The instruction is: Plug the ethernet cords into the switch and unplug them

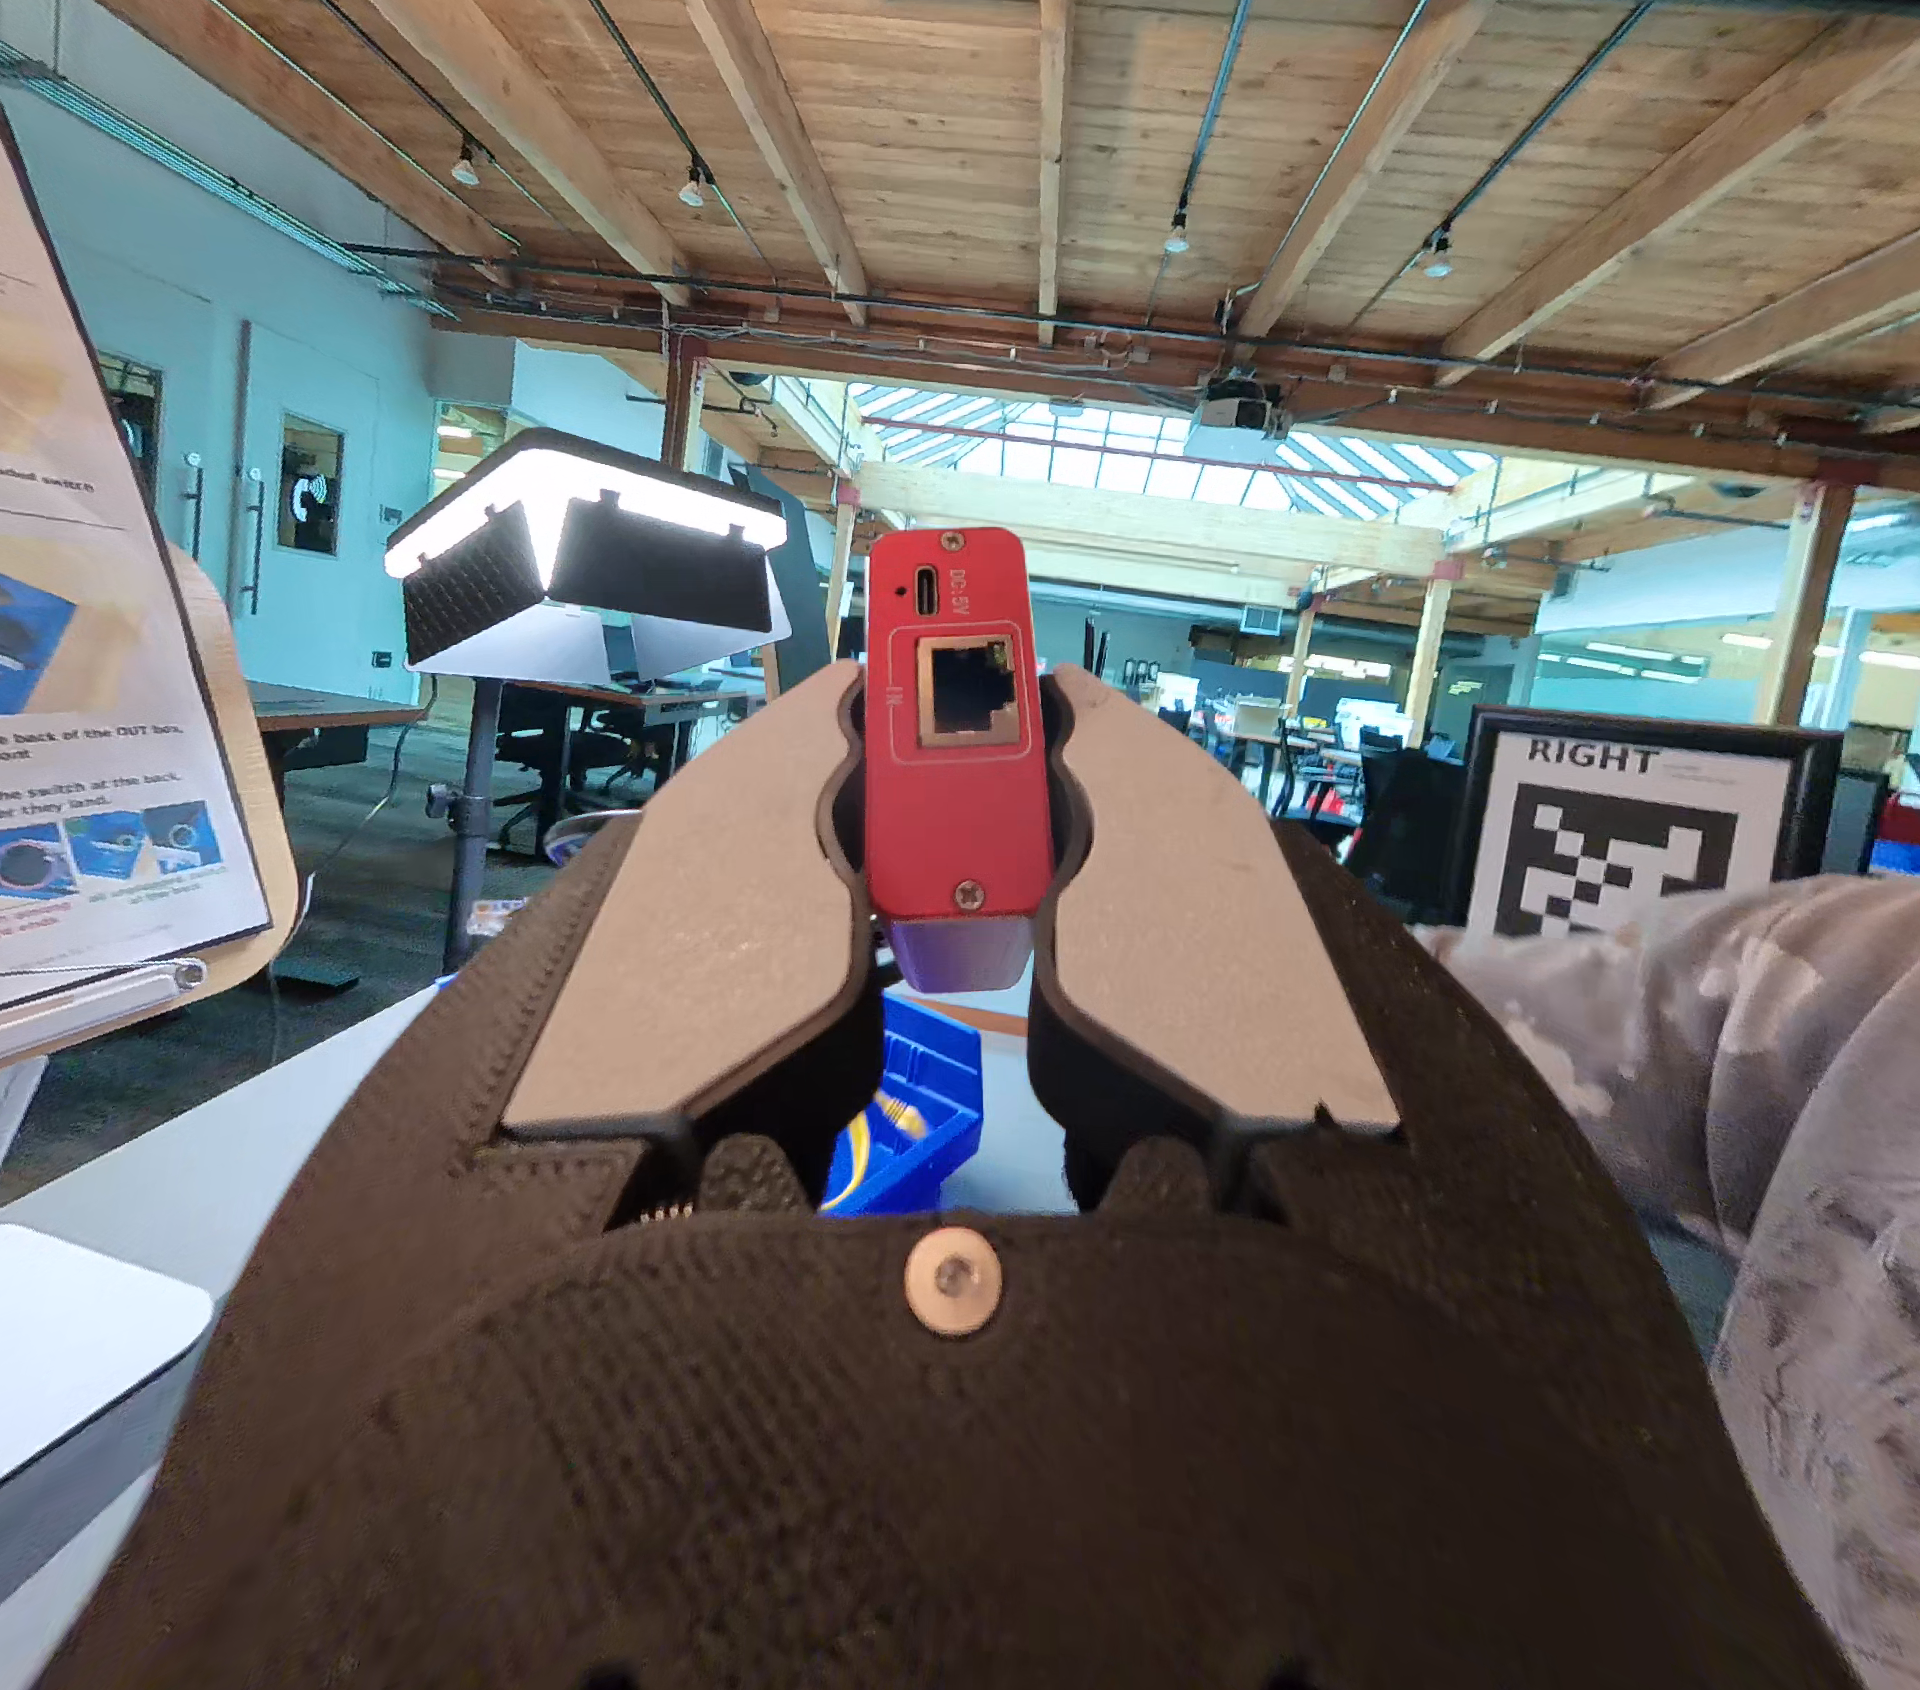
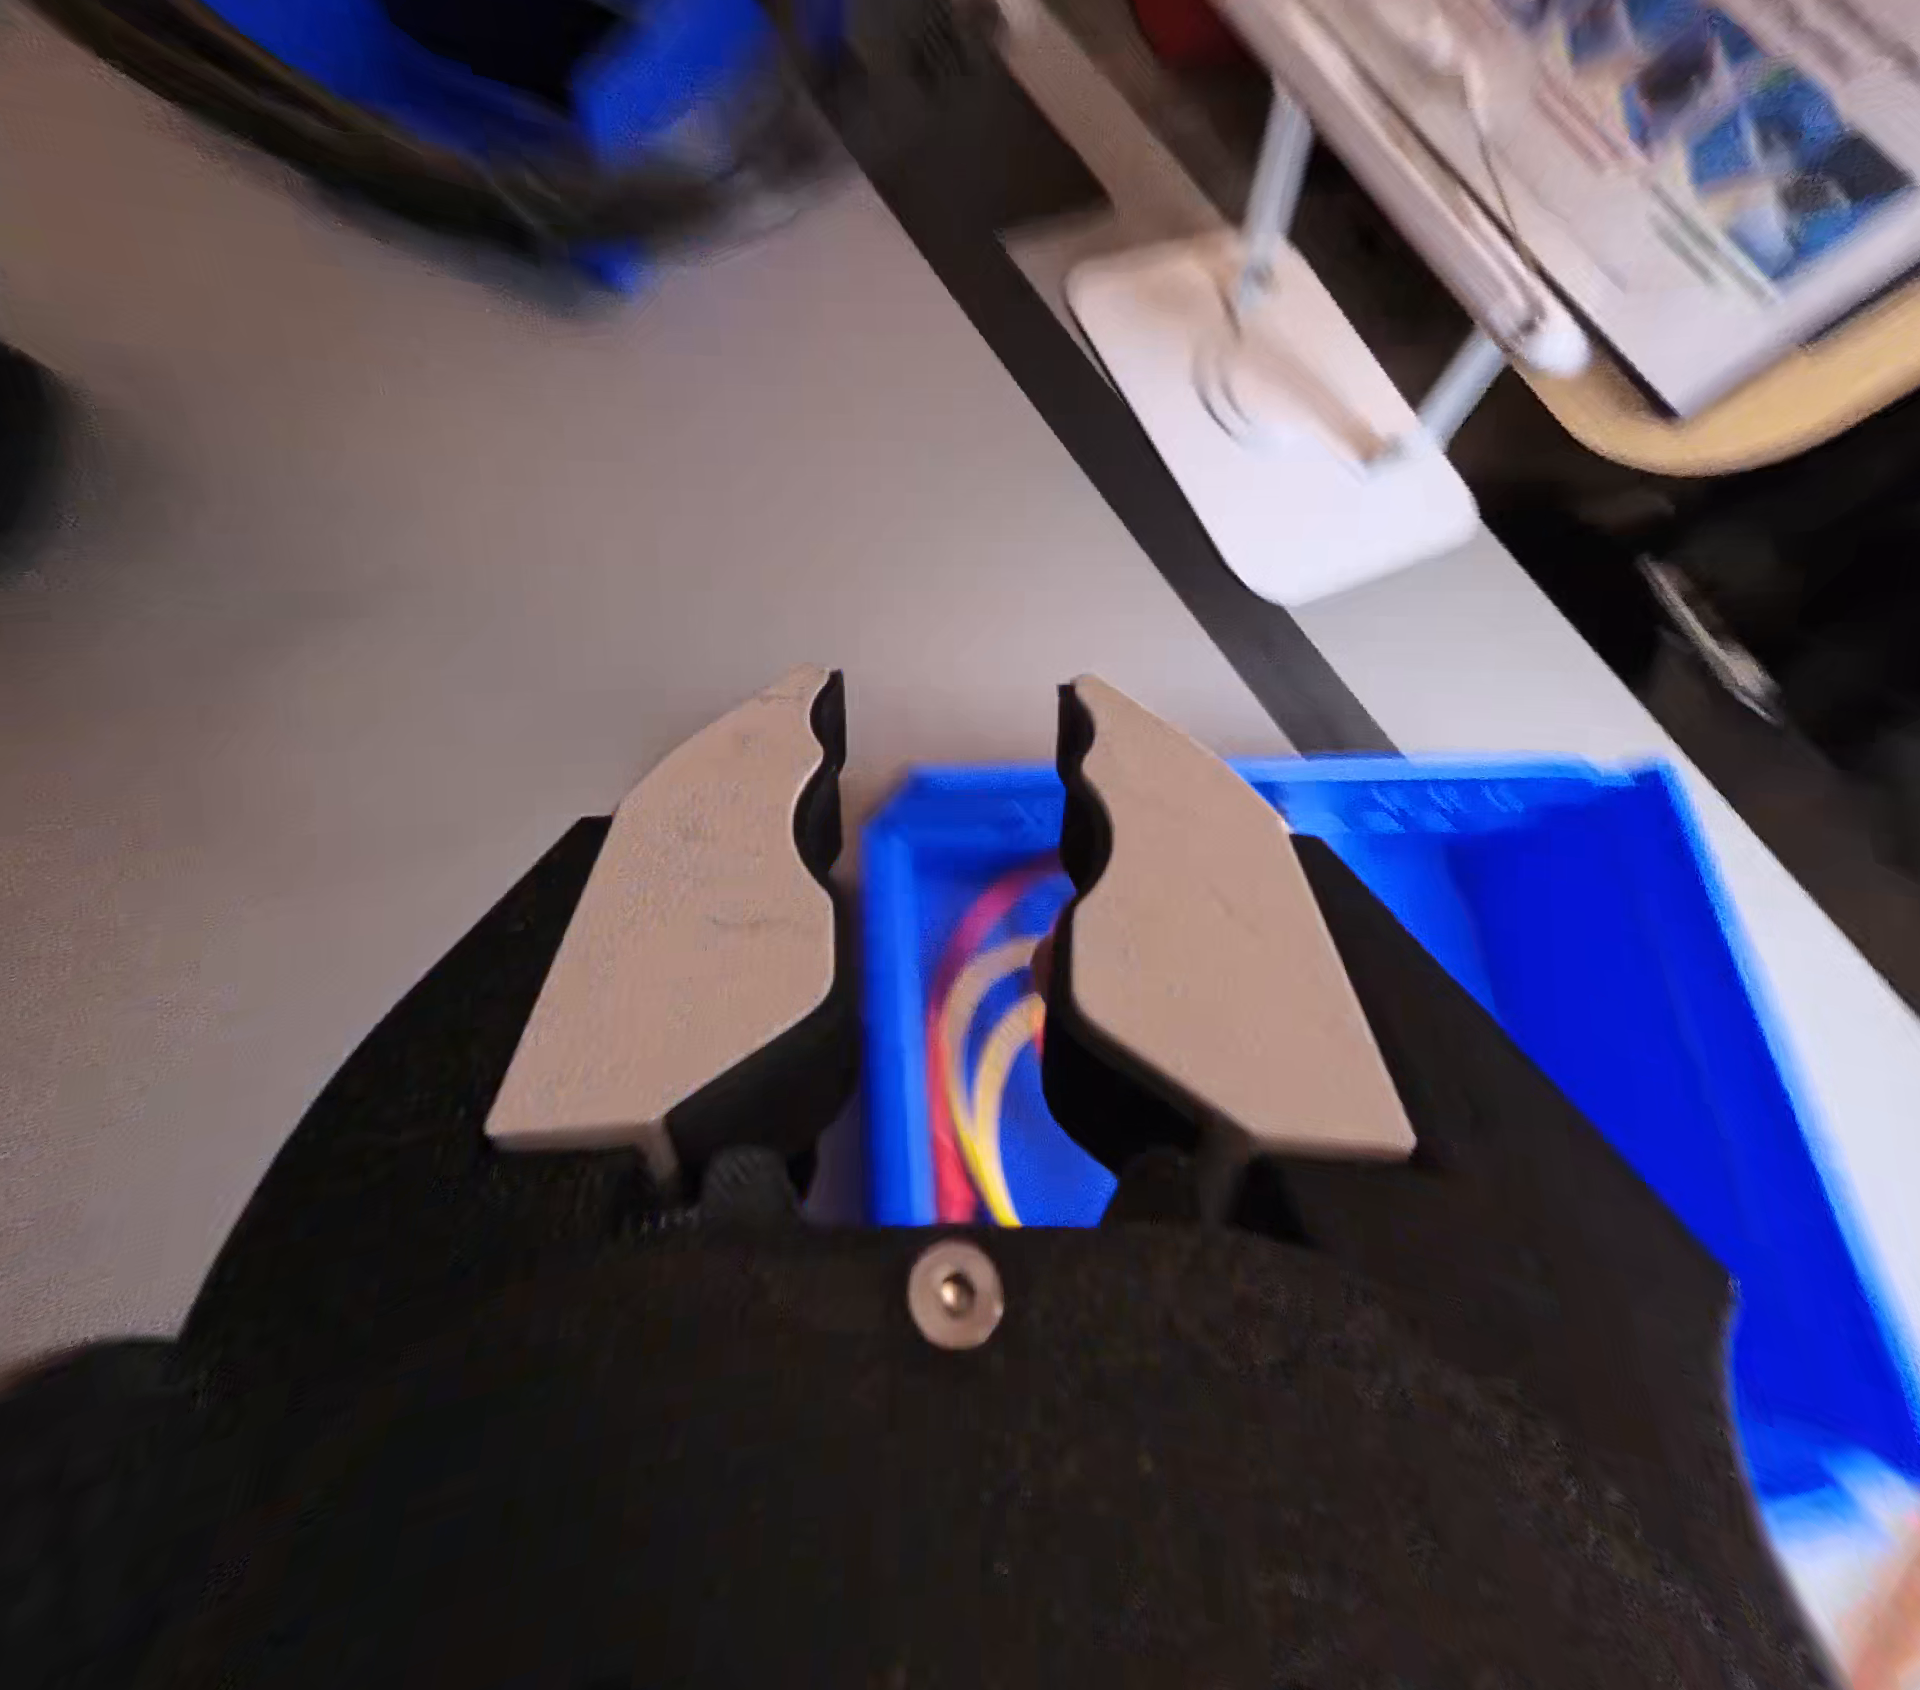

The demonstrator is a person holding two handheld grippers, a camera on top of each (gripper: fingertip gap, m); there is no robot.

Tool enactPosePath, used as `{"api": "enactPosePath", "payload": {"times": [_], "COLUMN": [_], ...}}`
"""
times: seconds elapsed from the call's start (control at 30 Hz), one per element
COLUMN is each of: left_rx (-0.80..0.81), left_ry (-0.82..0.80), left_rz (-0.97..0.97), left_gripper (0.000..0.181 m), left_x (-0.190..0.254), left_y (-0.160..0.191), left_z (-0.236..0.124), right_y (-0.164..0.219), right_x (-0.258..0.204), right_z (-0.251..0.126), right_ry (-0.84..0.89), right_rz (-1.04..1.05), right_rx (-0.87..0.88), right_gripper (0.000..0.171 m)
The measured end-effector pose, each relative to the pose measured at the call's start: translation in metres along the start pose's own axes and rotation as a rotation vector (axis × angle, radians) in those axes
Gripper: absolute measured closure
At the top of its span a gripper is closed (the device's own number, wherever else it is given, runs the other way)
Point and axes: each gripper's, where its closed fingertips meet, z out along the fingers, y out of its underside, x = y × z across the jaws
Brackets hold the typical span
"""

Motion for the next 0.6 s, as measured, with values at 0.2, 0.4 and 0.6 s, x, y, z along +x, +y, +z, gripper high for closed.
{"api": "enactPosePath", "payload": {"times": [0.2, 0.4, 0.6], "left_rx": [0.144, 0.304, 0.307], "left_ry": [-0.017, 0.017, 0.069], "left_rz": [-0.09, -0.116, -0.124], "left_gripper": [0.151, 0.152, 0.151], "left_x": [-0.007, 0.002, 0.014], "left_y": [0.0, 0.0, 0.006], "left_z": [0.002, 0.003, 0.011], "right_y": [-0.047, -0.13, -0.167], "right_x": [-0.148, -0.167, -0.148], "right_z": [0.023, 0.014, -0.014], "right_ry": [-0.41, -0.43, -0.486], "right_rz": [0.086, 0.29, 0.338], "right_rx": [0.372, 0.826, 0.983], "right_gripper": [0.134, 0.133, 0.14]}}
